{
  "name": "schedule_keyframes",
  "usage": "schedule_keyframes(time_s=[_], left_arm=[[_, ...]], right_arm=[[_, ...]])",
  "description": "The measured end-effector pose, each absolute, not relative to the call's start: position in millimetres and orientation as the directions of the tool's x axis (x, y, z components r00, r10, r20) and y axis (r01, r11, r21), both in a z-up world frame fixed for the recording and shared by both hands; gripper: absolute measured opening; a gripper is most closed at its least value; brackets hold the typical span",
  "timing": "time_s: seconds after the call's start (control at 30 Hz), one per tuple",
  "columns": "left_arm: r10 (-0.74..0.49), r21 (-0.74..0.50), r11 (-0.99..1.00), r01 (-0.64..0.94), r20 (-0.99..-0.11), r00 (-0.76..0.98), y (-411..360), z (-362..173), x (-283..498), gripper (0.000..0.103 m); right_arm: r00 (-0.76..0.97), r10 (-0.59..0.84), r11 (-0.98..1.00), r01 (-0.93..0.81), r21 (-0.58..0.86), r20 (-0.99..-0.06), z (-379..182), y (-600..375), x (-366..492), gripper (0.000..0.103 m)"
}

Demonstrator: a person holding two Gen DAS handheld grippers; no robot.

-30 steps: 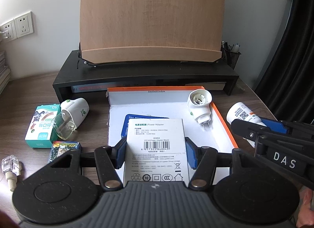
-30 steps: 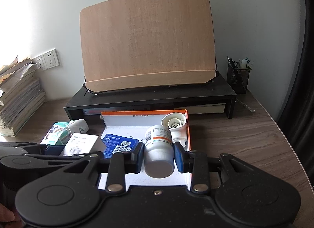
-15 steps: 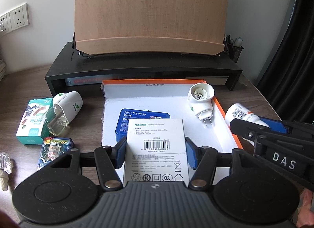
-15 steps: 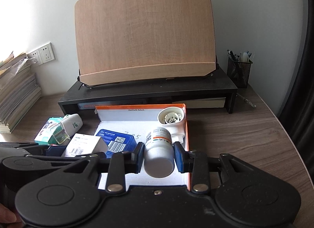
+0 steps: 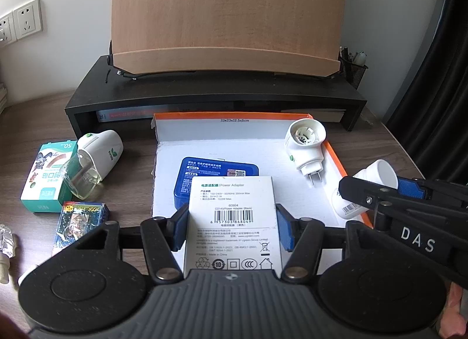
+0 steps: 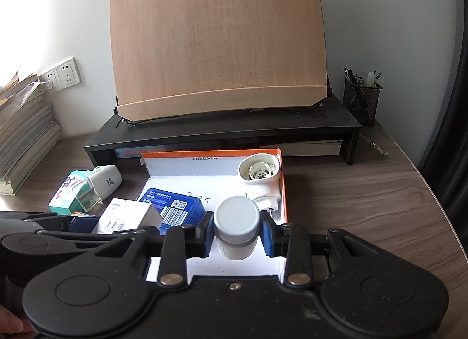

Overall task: Organize rigid objects
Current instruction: 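Carry the adapter box with the left tool while the right tool carries the pill bottle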

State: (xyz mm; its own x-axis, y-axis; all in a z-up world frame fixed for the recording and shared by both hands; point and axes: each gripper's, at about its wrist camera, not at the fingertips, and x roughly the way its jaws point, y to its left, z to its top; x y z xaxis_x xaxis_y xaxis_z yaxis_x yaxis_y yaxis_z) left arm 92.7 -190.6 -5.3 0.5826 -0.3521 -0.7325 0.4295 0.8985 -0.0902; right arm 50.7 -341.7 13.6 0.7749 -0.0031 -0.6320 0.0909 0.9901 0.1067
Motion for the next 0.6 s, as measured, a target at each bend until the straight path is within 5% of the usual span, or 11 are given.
schedule_keyframes(time_s=[0.6], left_arm=[[-0.357,-0.093,0.894,0.439,-0.74,0.57,-187.2,-8.7,103.1,0.06]], right_arm=[[0.764,-0.006,0.99,0.094,0.102,-0.645,9.0,-339.4,66.6,0.04]])
